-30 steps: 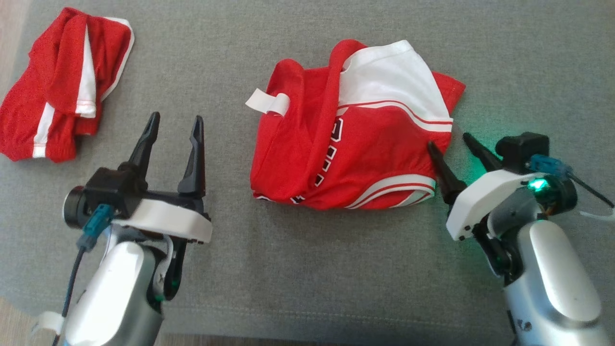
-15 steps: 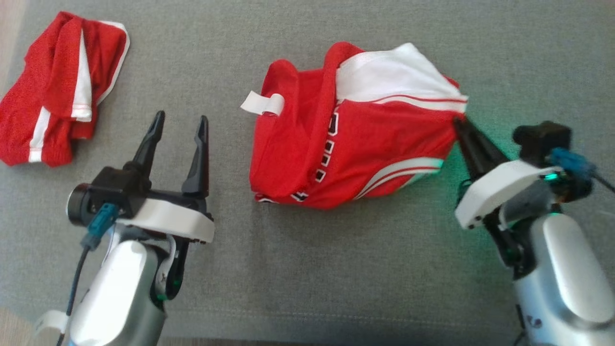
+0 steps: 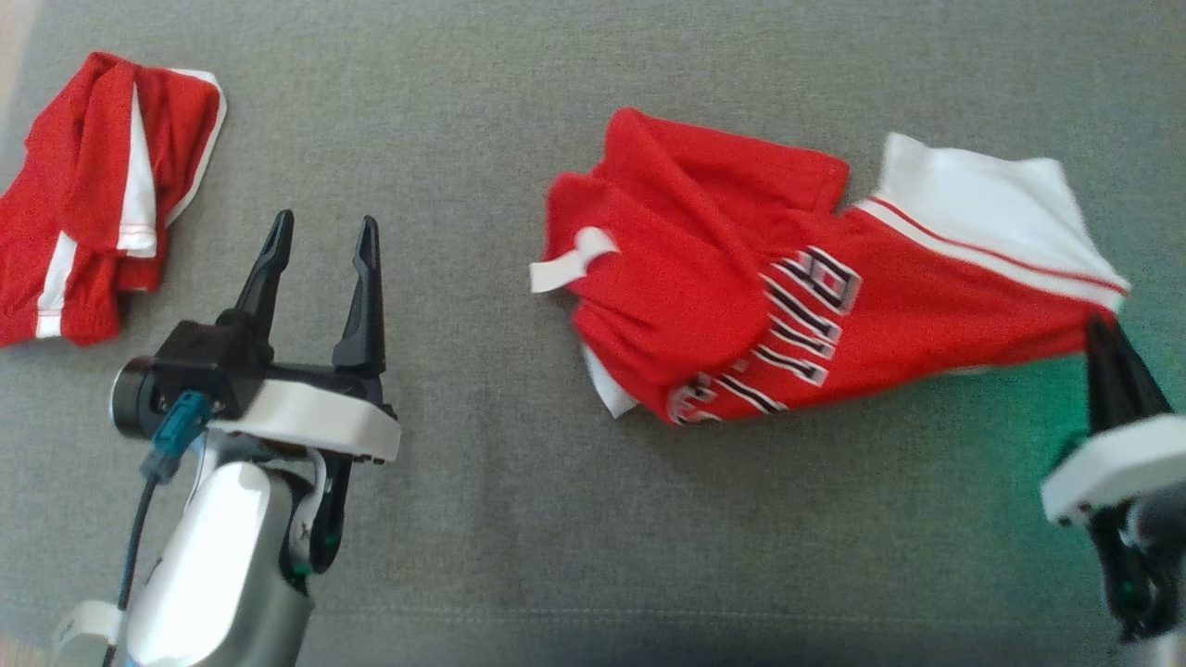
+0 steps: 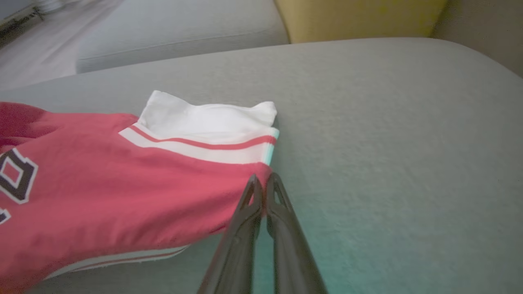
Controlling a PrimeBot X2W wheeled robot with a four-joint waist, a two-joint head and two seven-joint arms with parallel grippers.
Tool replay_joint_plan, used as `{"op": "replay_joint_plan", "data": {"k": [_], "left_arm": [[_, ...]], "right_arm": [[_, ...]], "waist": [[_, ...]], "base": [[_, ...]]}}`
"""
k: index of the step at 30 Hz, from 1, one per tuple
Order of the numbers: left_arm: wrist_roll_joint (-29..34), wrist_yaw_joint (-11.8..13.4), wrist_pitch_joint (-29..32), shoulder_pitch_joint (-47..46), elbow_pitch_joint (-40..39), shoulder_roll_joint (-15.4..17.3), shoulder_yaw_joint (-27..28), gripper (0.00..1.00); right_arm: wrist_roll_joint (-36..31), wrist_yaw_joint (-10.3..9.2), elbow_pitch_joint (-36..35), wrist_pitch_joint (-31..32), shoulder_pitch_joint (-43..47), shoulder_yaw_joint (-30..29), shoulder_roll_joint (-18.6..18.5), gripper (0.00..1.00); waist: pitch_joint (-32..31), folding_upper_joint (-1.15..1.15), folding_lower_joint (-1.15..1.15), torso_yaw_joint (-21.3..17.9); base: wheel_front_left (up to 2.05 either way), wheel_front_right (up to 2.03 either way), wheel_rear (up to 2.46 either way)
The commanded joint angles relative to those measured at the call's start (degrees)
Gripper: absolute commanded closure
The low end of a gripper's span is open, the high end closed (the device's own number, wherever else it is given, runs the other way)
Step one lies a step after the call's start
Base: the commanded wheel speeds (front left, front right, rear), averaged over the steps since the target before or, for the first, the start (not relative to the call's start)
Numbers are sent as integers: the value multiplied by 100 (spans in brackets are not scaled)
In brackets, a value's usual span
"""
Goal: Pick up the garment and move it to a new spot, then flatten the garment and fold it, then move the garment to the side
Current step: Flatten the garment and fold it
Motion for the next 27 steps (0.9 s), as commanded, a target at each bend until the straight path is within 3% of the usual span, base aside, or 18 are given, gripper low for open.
{"op": "replay_joint_plan", "data": {"k": [1,6,7,8,19,27], "left_arm": [[43,-23,-51,-51,-167,91,235,0],[53,-12,-51,11,-151,101,310,0],[53,-8,-51,26,-145,102,322,0],[54,-4,-51,39,-136,101,332,0],[113,35,-51,235,-88,166,337,0],[128,76,22,466,-125,243,265,0]], "right_arm": [[-69,-4,-244,-39,12,37,-1,100],[-182,-4,-266,-166,192,-224,31,100],[-159,-4,-247,-198,192,-225,33,60],[-123,-4,-218,-237,187,-219,34,0],[-230,-4,-694,-1070,53,390,37,0],[-219,-4,-1097,-996,157,1208,37,0]], "waist": [[-5,0,0,-10],[-38,0,0,-78],[-48,0,0,-91],[-64,0,0,-103],[-380,0,0,-199],[-675,0,0,-262]], "base": [[0,0,0],[0,0,0],[0,0,0],[0,0,0],[0,0,0],[0,0,0]]}}
